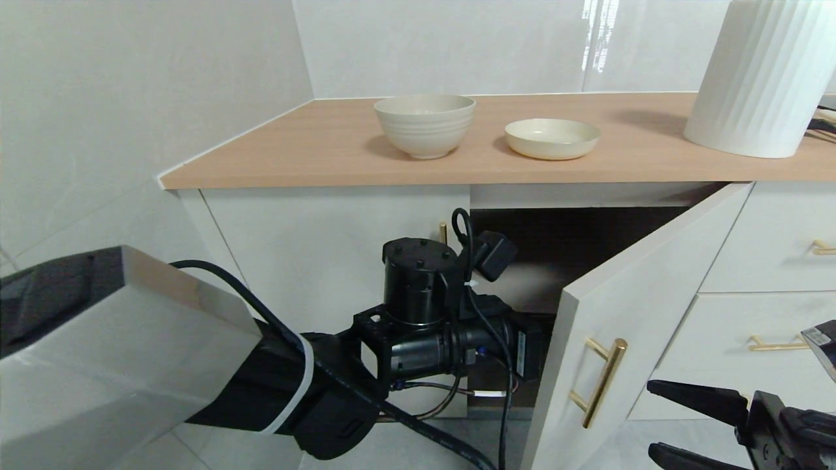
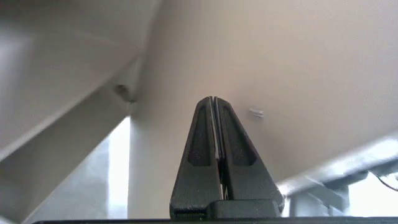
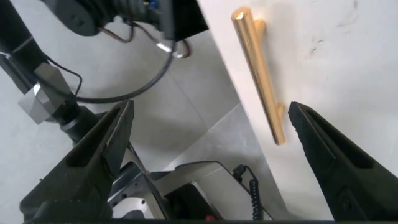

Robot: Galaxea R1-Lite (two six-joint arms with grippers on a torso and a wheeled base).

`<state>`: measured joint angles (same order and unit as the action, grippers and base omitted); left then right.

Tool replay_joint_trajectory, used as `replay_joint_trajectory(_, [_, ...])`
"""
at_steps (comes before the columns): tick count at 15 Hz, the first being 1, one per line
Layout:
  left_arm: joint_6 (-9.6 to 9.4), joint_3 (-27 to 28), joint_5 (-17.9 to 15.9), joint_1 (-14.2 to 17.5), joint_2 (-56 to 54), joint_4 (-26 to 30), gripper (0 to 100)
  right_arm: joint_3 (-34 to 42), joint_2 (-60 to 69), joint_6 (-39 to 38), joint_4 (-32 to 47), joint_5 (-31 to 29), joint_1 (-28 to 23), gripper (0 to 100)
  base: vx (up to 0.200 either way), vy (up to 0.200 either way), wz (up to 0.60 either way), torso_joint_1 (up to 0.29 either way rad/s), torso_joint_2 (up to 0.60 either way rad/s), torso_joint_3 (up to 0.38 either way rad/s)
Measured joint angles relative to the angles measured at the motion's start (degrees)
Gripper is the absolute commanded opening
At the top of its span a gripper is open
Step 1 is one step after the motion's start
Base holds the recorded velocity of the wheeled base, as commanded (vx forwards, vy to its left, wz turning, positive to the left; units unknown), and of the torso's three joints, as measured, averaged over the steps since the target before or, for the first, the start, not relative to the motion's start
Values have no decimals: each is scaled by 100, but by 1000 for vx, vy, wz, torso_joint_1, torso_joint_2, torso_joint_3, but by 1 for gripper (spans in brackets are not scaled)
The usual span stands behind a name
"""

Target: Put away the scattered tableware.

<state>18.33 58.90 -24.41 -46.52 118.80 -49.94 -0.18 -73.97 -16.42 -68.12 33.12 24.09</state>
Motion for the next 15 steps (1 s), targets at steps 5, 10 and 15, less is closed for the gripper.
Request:
replay_joint_trajectory(5, [2, 195, 213, -48, 110, 5, 0, 16, 112, 2, 5, 0, -4, 100, 0, 0, 0, 0, 0, 0])
replay_joint_trajectory(10, [22, 182, 372, -157, 90, 18, 0, -11, 297, 0, 5, -1, -15, 100, -80, 0, 0, 3, 0, 1])
replay_joint_trajectory(15, [44, 190, 358, -290, 90, -13, 0, -89, 457, 0, 2, -6, -113, 100, -40, 0, 0, 1, 0, 0])
